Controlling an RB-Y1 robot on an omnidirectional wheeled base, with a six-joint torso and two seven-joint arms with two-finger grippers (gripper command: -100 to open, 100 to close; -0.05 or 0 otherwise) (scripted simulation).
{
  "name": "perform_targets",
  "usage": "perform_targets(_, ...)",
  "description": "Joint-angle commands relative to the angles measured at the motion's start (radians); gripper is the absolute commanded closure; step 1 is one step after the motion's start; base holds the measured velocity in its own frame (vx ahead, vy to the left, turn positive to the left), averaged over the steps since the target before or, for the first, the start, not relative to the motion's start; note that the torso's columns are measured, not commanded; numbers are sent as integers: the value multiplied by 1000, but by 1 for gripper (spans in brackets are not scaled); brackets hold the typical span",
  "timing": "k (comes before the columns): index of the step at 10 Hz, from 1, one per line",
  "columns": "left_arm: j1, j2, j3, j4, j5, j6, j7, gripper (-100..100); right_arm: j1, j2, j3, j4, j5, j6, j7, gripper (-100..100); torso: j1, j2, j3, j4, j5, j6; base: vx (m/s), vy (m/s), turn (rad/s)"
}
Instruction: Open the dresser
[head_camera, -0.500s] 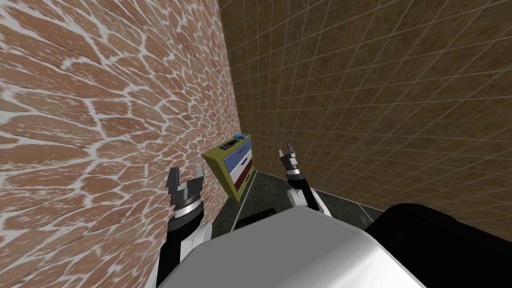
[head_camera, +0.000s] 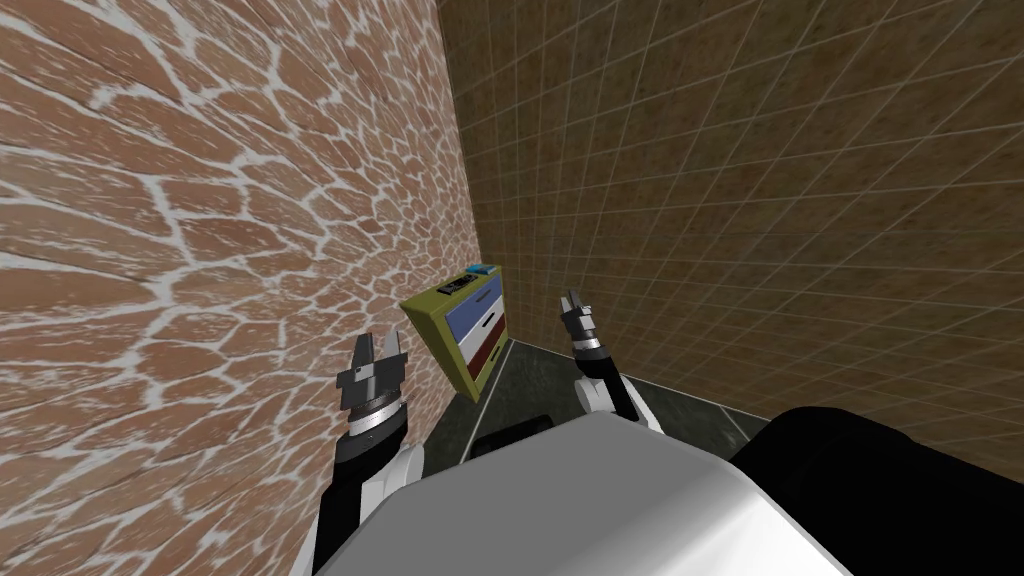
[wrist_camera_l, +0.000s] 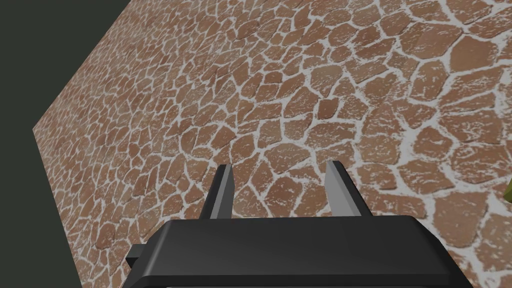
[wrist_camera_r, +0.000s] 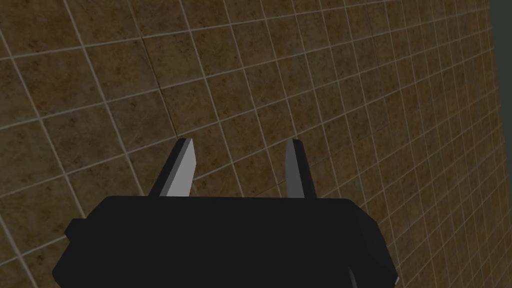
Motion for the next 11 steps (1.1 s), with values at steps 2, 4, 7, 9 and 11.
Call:
perform_targets(2, 0, 0, 0, 0, 0, 0, 0, 0, 0, 0, 0, 0, 0, 0, 0, 0, 0, 148, -295, 148, 0, 0, 0, 0, 0)
perform_targets(4, 0, 0, 0, 0, 0, 0, 0, 0, 0, 0, 0, 0, 0, 0, 0, 0, 0, 296, -590, 295, 0, 0, 0, 0, 0)
perform_targets(7, -23, 72, -6, 23, -2, 55, 3, -100, 0, 0, 0, 0, 0, 0, 0, 0, -1, 409, -828, 411, 0, 0, 82, -14, -44)
perform_targets(9, -39, 87, -10, 39, -3, 94, 5, -100, 0, 0, 0, 0, 0, 0, 0, 0, 0, 412, -834, 415, 0, 0, 146, -23, -54)
perform_targets(11, -50, 90, -13, 51, -4, 121, 7, -100, 0, 0, 0, 0, 0, 0, 0, 0, 0, 417, -831, 416, 0, 0, 118, -21, -49)
